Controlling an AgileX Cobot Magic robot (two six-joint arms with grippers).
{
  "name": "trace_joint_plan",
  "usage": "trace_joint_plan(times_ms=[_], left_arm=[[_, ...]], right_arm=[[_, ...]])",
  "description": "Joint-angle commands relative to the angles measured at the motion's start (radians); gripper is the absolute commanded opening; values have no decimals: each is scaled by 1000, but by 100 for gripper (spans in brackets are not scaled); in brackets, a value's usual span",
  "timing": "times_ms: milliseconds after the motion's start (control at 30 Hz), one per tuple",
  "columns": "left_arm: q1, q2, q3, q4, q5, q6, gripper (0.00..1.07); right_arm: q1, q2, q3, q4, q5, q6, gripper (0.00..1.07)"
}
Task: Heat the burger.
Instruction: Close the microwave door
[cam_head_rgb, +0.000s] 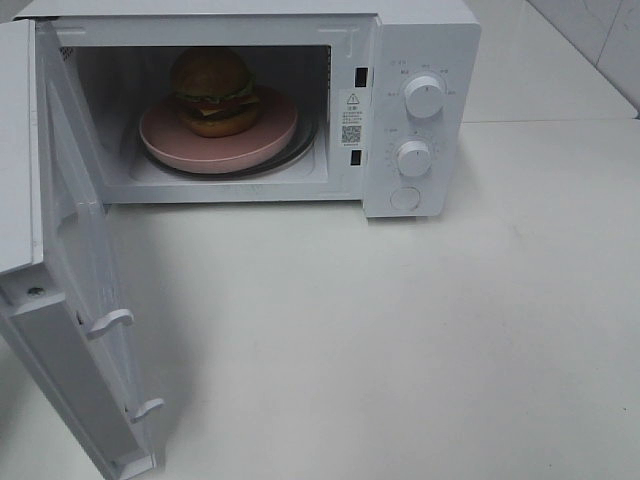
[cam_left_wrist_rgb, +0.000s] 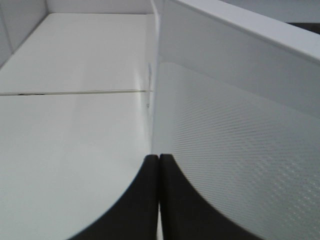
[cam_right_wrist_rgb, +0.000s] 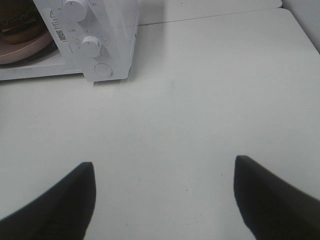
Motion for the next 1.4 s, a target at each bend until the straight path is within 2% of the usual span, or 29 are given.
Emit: trace_joint_plan(times_ms=[33,233,533,567,700,767,800,867,900,933,1000,1100,1400], left_arm=[[-2,81,2,115,-123,-58,0],[-2,176,1,173,-274,-71,0],[-2,267,-13,238,-378,-88,0],[-2,289,-38,275,-383,-116,0],[-6,322,-90,317,-380,-165,0],[-13,327,-96,317,-376,-163,0],[-47,342,-115,316,-353,-154,0],[-64,348,-127,315,-337,-154,0],[-107,366,-149,302,-310,-152,0],[-107,366,-149,302,-310,-152,0],[-158,392,-177,236,-296,-126,0],[-199,414,-211,185,-294,-106,0],[-284,480,-304,120,-262,-105,0]], right_arm=[[-4,-26,1,-7,-5,0,73],[-4,-26,1,-7,-5,0,73],[-4,-26,1,-7,-5,0,73],[-4,-26,1,-7,-5,0,73],[-4,-26,1,-7,-5,0,73],[-4,-26,1,-7,-5,0,73],[-4,-26,1,-7,-5,0,73],[-4,-26,1,-7,-5,0,73],[-4,-26,1,-7,-5,2,73],[-4,-26,1,-7,-5,2,73],[-4,-26,1,-7,-5,2,73],[-4,-26,1,-7,-5,2,73],[-4,-26,1,-7,-5,2,73]])
